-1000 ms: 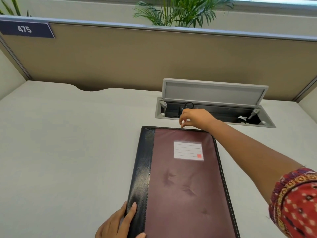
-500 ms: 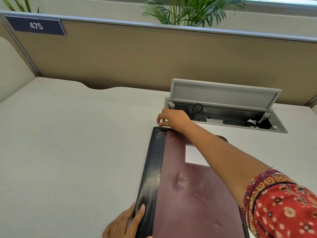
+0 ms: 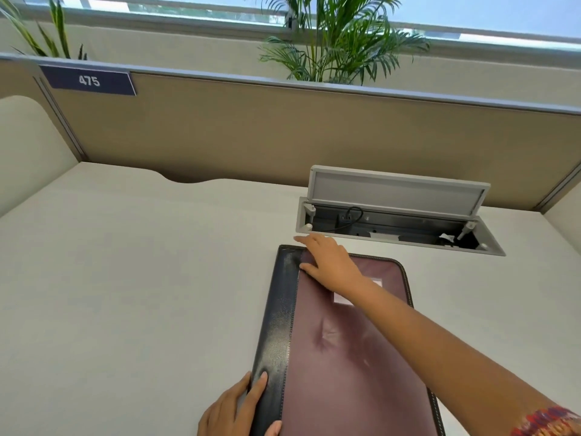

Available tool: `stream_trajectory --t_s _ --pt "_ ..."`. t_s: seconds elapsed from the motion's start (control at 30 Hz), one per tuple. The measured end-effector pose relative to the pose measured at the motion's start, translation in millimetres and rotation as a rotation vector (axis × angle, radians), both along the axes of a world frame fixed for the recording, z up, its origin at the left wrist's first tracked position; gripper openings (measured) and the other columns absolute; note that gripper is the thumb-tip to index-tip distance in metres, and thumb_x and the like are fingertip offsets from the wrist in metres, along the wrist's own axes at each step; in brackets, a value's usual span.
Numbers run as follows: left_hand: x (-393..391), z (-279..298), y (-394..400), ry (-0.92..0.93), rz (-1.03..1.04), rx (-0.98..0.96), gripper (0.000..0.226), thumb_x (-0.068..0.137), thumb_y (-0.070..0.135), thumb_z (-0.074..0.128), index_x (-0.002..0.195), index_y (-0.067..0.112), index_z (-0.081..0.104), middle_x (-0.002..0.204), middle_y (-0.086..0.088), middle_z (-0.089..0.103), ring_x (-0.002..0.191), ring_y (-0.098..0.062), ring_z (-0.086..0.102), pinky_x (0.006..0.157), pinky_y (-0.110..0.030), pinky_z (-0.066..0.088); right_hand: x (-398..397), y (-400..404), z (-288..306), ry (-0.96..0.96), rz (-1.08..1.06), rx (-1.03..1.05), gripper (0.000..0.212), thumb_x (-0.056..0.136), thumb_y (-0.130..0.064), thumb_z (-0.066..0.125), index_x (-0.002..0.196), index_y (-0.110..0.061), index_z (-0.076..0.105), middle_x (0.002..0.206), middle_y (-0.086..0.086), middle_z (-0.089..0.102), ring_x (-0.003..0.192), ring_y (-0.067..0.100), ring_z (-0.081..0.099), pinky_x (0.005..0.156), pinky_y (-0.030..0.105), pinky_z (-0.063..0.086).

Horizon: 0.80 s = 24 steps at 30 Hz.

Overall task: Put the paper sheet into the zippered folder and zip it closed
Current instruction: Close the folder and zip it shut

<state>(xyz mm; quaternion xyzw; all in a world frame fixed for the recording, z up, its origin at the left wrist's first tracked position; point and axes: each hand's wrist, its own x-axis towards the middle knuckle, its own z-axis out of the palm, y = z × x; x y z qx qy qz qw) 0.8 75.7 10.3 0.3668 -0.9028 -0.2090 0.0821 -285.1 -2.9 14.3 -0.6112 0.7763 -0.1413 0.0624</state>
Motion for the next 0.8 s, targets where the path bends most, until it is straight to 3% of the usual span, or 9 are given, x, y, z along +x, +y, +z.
stream_trajectory --t_s 0.07,0.23,0.33,0.4,0.6,0.8 --pt "-4 -9 3 -0.011 0.035 -0.018 0.085 0.086 0.065 0.006 0.085 0.017 0.076 0.084 -0.008 0.075 0.068 -0.018 0.072 0.042 -0.023 0.054 -5 28 5 -0.079 -0.081 -0.04 0.055 0.086 -0.03 0.057 0.137 -0.027 0.037 0.137 0.003 0.044 0.124 0.025 0.041 0.102 0.042 0.038" --pt "-2 0 6 0.009 0.074 -0.056 0.083 0.086 0.064 0.008 0.086 0.017 0.076 0.084 -0.007 0.075 0.066 -0.015 0.072 0.043 -0.023 0.053 -7 119 5 -0.163 -0.303 -0.045 0.056 0.084 -0.028 0.06 0.136 -0.023 0.039 0.135 0.005 0.044 0.124 0.024 0.04 0.104 0.033 0.031" --pt "-1 5 12 -0.014 0.068 -0.03 0.06 0.075 0.059 0.034 0.088 0.018 0.076 0.085 -0.005 0.075 0.067 -0.014 0.072 0.045 -0.024 0.054 2 176 -2 -0.209 -0.474 -0.026 0.059 0.084 -0.033 0.06 0.137 -0.021 0.036 0.138 0.007 0.042 0.126 0.025 0.038 0.104 0.034 0.031" --pt "0 4 15 0.012 0.104 -0.017 0.059 0.06 0.056 0.041 0.09 0.018 0.075 0.087 -0.005 0.075 0.068 -0.016 0.072 0.049 -0.031 0.057 17 206 -9 -0.249 -0.548 -0.002 0.065 0.086 -0.036 0.059 0.141 -0.018 0.03 0.145 0.008 0.036 0.132 0.026 0.032 0.109 0.035 0.027" --pt "3 -8 21 0.088 0.168 -0.063 0.059 0.061 0.053 0.044 0.099 0.018 0.073 0.093 -0.008 0.074 0.074 -0.024 0.072 0.054 -0.041 0.057 75 245 -30 -0.375 -0.566 -0.04 0.075 0.085 -0.034 0.062 0.143 -0.013 0.022 0.156 0.01 0.008 0.145 0.025 0.009 0.116 0.033 0.009" --pt "7 -11 22 0.047 0.149 -0.021 0.058 0.068 0.052 0.041 0.107 0.02 0.069 0.096 -0.007 0.073 0.079 -0.026 0.071 0.059 -0.044 0.057 90 247 -30 -0.227 -0.563 0.056 0.072 0.093 -0.051 0.034 0.147 -0.016 0.001 0.157 0.002 -0.011 0.145 0.018 -0.009 0.117 0.028 0.0"
